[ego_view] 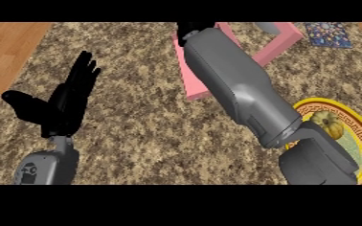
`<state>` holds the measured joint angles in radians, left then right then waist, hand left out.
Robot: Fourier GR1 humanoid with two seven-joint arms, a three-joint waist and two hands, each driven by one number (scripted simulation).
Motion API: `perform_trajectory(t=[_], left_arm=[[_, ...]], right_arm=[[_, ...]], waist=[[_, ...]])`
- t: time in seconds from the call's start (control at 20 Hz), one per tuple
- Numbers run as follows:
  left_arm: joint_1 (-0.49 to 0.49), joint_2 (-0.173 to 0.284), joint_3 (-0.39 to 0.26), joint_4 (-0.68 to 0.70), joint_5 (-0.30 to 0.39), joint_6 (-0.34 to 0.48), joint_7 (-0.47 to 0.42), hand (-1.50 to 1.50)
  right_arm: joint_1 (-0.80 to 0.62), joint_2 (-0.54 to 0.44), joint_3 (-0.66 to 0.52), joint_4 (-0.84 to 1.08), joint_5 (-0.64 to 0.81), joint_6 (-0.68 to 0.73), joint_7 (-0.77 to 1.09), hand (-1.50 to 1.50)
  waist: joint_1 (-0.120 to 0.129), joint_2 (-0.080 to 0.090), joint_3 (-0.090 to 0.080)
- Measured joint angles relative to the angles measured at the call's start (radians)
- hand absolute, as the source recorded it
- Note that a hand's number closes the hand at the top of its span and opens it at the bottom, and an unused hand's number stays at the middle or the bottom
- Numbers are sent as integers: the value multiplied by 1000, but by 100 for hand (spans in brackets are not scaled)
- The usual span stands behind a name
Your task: Pick the cupcake from the plate and place it in the cardboard box
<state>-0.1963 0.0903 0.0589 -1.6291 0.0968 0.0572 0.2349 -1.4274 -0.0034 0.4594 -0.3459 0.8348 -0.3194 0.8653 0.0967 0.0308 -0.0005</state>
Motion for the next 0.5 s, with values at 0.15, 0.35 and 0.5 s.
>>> perform_trajectory(t=[0.15,0.35,0.5], left_arm=[[-1,-3,-5,-3,-7,7,6,0],[0,-1,6,-1,-2,8,2,0],[12,-8,1,-1,-7,12,-5,0]], right_arm=[[6,1,-28,-23,-13,-134,-23,-150],[2,1,-111,-67,-77,-277,-41,-150],[14,0,-171,-120,-137,-376,-68,-150]], waist=[[-6,-2,0],[-14,-5,1],[-21,-9,1]])
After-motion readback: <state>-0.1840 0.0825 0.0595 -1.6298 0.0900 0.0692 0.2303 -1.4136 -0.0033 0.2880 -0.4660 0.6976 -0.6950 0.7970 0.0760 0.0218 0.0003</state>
